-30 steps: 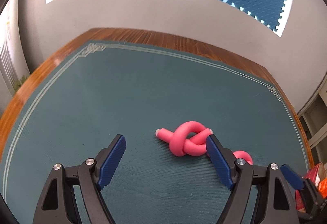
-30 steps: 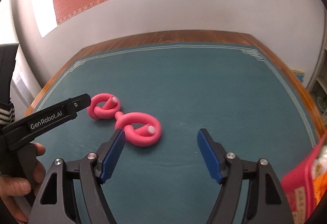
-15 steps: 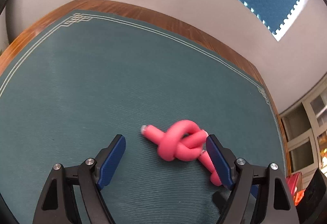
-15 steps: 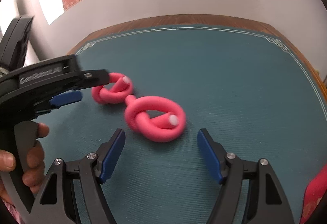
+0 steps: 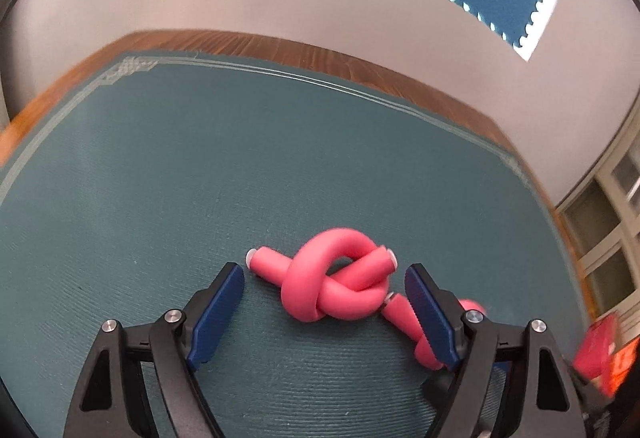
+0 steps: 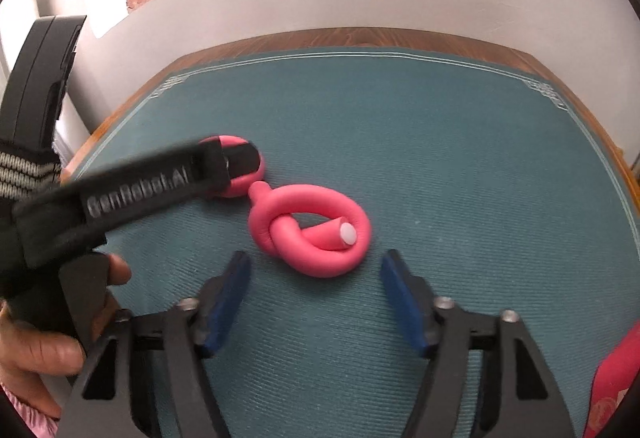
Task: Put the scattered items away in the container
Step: 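Grasp one pink knotted tube with the left tool while the right tool grasps the other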
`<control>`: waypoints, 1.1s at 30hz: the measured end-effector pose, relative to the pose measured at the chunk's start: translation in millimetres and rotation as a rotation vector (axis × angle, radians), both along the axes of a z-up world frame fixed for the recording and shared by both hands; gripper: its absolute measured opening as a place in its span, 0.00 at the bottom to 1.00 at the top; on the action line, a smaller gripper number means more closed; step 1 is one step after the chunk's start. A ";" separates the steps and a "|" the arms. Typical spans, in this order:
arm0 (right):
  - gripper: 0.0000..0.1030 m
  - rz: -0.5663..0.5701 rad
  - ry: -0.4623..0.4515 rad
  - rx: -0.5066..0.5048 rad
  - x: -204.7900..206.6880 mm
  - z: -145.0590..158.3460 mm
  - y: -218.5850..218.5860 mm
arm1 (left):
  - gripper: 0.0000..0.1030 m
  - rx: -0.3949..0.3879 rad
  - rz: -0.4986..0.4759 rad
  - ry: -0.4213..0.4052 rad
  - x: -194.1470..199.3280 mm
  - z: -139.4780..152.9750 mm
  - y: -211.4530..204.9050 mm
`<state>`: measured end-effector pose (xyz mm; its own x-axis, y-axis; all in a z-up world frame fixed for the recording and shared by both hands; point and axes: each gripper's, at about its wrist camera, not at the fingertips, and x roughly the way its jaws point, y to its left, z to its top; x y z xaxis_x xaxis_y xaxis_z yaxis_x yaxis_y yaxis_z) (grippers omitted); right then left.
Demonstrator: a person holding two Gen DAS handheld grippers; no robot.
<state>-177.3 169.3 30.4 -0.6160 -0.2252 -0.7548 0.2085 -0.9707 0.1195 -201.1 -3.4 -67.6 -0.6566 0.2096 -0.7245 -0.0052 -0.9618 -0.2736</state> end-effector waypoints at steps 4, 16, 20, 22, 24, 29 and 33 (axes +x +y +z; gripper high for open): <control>0.42 -0.002 0.002 -0.003 4.0 0.3 3.3 | 0.64 -0.010 0.003 -0.002 2.8 1.5 -3.3; 0.40 -0.006 0.053 -0.014 26.9 19.2 18.8 | 0.32 -0.013 0.033 0.054 21.7 31.7 -14.5; 0.40 -0.017 0.061 -0.019 30.9 23.5 19.6 | 0.32 -0.037 0.024 0.060 20.4 34.1 -10.4; 0.40 -0.023 0.064 -0.021 32.5 25.1 20.0 | 0.37 -0.040 0.028 0.050 16.5 29.6 -9.9; 0.40 -0.031 0.048 -0.016 28.7 19.7 19.6 | 0.73 -0.027 0.051 0.033 14.3 24.5 -11.4; 0.40 -0.044 0.025 -0.022 22.6 12.4 19.3 | 0.87 0.037 0.125 0.070 9.8 23.4 -23.1; 0.40 -0.041 0.017 -0.011 20.4 7.5 15.5 | 0.87 0.073 0.132 0.039 -0.9 10.2 -21.5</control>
